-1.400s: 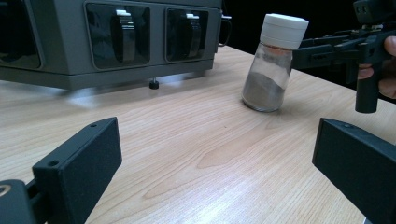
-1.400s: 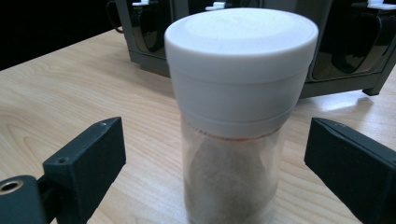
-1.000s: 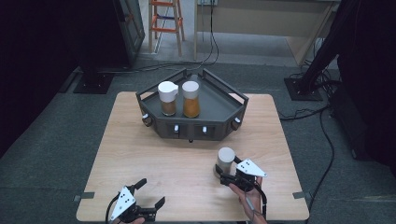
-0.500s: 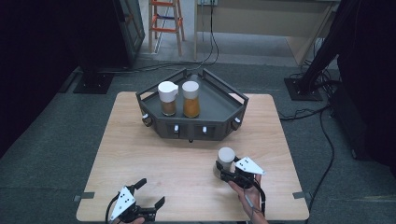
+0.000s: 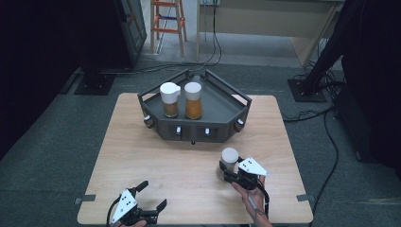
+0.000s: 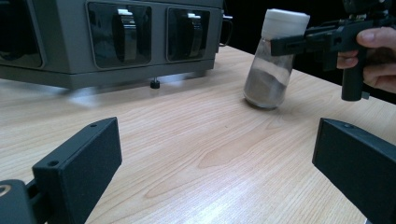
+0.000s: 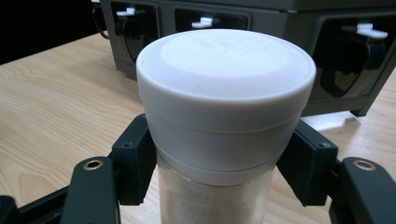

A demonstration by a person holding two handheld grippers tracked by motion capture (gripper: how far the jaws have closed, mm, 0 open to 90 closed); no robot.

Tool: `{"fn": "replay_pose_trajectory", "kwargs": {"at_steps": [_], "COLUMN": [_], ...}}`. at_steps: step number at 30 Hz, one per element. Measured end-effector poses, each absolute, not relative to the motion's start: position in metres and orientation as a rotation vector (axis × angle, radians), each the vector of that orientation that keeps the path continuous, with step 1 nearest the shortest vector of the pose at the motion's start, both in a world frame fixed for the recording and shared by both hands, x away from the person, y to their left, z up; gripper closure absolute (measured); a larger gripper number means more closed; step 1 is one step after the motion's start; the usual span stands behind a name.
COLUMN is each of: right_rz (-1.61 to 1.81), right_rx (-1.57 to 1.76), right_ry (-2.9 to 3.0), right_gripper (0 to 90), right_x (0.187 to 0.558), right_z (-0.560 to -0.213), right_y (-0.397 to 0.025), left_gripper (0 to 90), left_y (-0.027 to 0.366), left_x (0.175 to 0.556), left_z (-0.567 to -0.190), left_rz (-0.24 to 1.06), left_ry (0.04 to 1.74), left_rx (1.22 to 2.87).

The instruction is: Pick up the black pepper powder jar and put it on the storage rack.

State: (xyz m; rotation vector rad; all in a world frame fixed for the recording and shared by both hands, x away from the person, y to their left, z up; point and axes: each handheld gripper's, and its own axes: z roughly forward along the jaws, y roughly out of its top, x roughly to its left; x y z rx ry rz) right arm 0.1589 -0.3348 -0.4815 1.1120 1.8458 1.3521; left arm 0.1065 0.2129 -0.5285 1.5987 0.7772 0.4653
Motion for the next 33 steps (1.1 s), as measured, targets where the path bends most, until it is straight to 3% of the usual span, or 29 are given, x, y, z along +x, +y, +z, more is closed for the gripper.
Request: {"fn": "replay_pose_trajectory", "kwargs": {"at_steps": [33], "right_rz": [1.437], "right_rx": [0.982], "right_ry": [1.893], "right_gripper": [34.8], "right_x": [0.179], "right_z": [-0.416], "right_y": [-0.334], "left_gripper": [1.2], "left_y": [0.213], "left_x": [0.106], "left_z": [-0.528], "left_rz": [0.466], "left_ry": [0.776], "left_rx": [1.599]}}
